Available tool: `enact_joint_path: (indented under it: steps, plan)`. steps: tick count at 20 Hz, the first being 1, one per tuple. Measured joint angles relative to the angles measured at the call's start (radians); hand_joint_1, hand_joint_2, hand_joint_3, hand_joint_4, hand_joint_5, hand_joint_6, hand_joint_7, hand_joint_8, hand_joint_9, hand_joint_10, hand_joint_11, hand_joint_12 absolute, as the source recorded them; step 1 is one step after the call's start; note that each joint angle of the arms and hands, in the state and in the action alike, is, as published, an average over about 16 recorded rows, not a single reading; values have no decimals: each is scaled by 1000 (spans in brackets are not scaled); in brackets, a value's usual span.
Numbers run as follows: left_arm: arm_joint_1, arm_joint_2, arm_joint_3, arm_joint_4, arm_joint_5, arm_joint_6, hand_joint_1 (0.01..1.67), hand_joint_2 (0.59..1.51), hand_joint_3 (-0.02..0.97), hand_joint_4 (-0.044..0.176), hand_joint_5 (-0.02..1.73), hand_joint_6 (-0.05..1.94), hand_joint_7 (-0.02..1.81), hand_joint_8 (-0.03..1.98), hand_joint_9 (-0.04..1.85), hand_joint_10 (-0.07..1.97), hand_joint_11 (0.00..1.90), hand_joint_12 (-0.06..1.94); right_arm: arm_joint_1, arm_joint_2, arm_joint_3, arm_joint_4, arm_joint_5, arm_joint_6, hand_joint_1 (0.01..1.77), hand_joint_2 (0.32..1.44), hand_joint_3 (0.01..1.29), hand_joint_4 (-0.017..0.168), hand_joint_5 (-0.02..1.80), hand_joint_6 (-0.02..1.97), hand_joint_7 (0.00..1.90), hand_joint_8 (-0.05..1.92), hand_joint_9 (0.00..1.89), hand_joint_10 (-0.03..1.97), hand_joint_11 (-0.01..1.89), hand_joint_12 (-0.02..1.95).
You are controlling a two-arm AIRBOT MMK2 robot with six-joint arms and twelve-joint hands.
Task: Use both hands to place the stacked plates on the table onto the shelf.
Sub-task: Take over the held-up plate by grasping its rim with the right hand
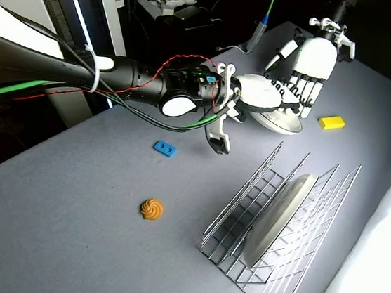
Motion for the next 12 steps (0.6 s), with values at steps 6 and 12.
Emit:
enact_joint_path:
  steps: [6, 12]
  plan:
    - [-7, -1, 1, 6, 0, -2, 15, 1122, 14, -5, 63, -22, 14, -19, 94, 33, 16, 112, -5, -28, 42, -5, 32, 3, 1071, 1055, 11, 1, 421, 186, 461, 109, 482, 134, 277, 1031]
    - [-43, -2, 4, 24, -1, -12, 15, 1122, 14, -6, 67, -25, 38, -19, 92, 23, 16, 110, -8, -28, 46, -9, 63, 6, 1115, 1058, 12, -4, 674, 485, 777, 370, 813, 509, 614, 1212]
